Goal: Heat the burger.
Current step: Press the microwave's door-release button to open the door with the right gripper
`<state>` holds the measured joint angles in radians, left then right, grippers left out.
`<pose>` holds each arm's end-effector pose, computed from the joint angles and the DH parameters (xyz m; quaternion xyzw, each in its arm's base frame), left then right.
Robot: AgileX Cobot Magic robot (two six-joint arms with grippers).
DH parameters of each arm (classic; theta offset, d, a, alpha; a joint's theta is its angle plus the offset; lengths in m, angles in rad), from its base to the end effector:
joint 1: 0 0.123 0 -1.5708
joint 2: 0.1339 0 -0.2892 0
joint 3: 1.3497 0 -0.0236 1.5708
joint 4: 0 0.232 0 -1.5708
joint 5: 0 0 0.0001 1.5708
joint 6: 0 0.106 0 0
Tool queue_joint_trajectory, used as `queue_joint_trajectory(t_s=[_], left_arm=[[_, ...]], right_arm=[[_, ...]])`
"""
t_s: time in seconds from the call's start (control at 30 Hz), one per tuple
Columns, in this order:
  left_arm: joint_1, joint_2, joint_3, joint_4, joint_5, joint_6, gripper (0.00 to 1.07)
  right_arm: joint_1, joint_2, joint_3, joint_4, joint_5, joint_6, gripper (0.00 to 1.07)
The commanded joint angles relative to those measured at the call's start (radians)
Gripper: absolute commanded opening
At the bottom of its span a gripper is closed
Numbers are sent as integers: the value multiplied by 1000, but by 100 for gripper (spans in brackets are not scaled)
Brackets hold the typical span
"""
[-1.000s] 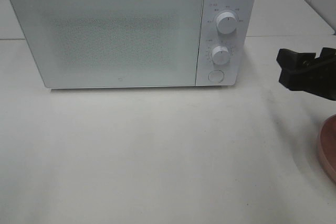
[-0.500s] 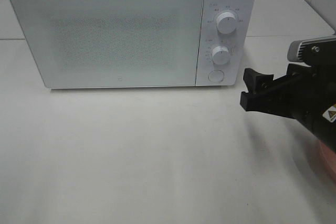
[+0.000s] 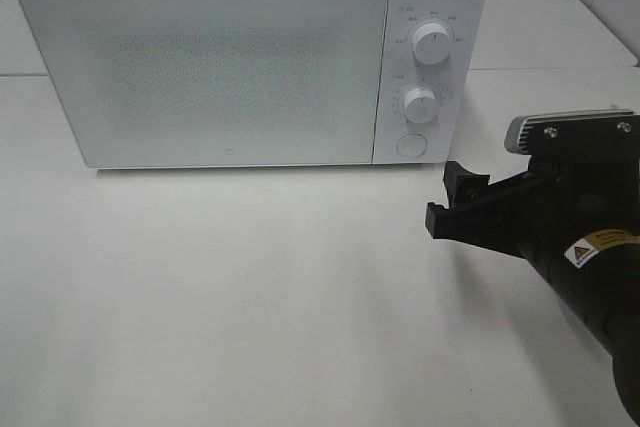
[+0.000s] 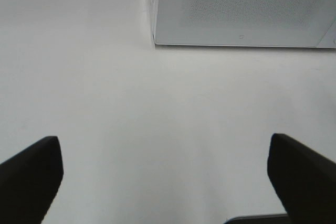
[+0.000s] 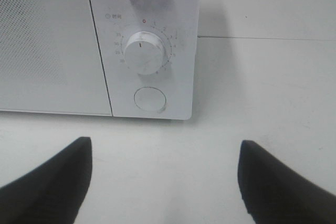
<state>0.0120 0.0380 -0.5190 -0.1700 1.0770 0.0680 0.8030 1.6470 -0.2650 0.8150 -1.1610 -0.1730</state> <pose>-0.0101 -0.0159 0.2666 0.0272 0.8588 -0.0646 0.5076 0.2050 0.1105 0.1665 -0.0077 0.7784 0.0259 0.6272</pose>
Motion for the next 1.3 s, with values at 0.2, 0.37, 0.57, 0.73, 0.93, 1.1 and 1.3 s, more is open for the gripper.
queue_joint_trajectory(t_s=[0.2, 0.37, 0.57, 0.73, 0.93, 1.1, 1.3], left_arm=[[-1, -2, 5, 0, -12, 3, 98], [-1, -2, 5, 0, -12, 3, 98], [-1, -2, 5, 0, -12, 3, 98], [-1, -2, 5, 0, -12, 3, 98], [-1, -2, 5, 0, -12, 3, 98], [-1, -2, 5, 0, -12, 3, 98], [-1, -2, 5, 0, -12, 3, 98]], right_arm=[[2, 2, -12, 7, -24, 295, 68], [2, 2, -12, 8, -21, 533, 58], [2, 2, -12, 8, -2, 877, 41], [2, 2, -12, 8, 6, 1094, 26], [2, 2, -12, 8, 28, 1268, 10], [2, 2, -12, 7, 61, 1350, 0], [0, 16, -26, 16, 66, 1376, 0]])
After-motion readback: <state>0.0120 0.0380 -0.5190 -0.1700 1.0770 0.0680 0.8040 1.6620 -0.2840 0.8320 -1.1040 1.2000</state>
